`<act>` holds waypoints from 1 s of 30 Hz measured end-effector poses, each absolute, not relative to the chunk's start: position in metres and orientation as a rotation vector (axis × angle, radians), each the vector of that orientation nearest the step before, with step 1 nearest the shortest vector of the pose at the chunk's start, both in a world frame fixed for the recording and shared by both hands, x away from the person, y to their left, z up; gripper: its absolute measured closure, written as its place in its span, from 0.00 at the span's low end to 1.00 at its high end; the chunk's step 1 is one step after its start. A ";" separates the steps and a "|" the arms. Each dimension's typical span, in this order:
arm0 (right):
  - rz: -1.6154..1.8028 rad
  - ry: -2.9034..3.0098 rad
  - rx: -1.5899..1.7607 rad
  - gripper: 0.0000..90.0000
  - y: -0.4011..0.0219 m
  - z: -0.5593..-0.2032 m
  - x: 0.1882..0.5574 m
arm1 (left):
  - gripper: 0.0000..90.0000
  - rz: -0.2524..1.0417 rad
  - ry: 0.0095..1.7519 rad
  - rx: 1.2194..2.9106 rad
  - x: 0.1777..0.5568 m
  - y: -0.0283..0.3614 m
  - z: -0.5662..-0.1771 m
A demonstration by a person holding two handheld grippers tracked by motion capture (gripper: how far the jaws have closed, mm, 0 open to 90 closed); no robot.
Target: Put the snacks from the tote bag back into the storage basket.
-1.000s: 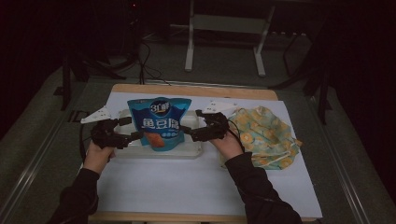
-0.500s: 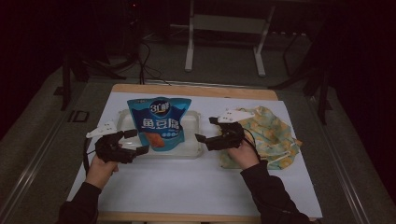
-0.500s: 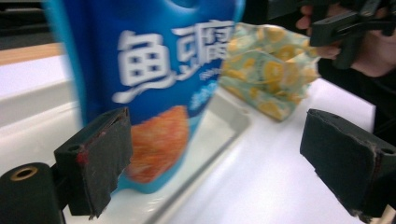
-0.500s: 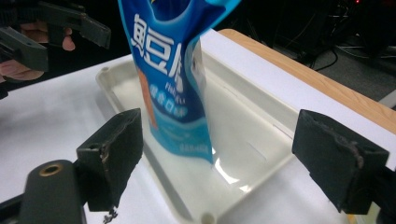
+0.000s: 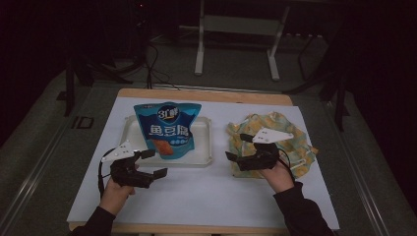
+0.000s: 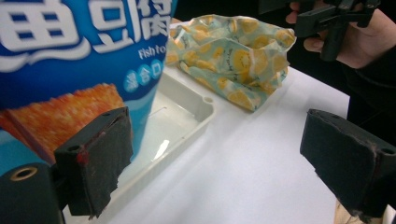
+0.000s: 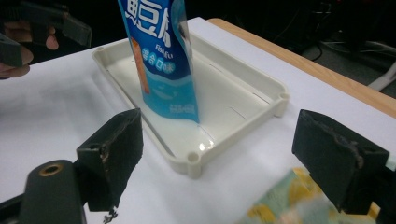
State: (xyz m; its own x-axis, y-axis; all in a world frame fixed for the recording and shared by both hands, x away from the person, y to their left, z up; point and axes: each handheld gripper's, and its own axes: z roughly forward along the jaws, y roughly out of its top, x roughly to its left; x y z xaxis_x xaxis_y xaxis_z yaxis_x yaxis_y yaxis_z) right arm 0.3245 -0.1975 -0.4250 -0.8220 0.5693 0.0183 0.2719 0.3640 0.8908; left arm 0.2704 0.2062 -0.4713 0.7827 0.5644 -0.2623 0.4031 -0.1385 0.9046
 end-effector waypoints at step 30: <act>1.367 2.242 0.902 0.18 -0.292 -0.470 0.274 | 0.11 0.040 0.612 1.873 0.253 0.128 -0.500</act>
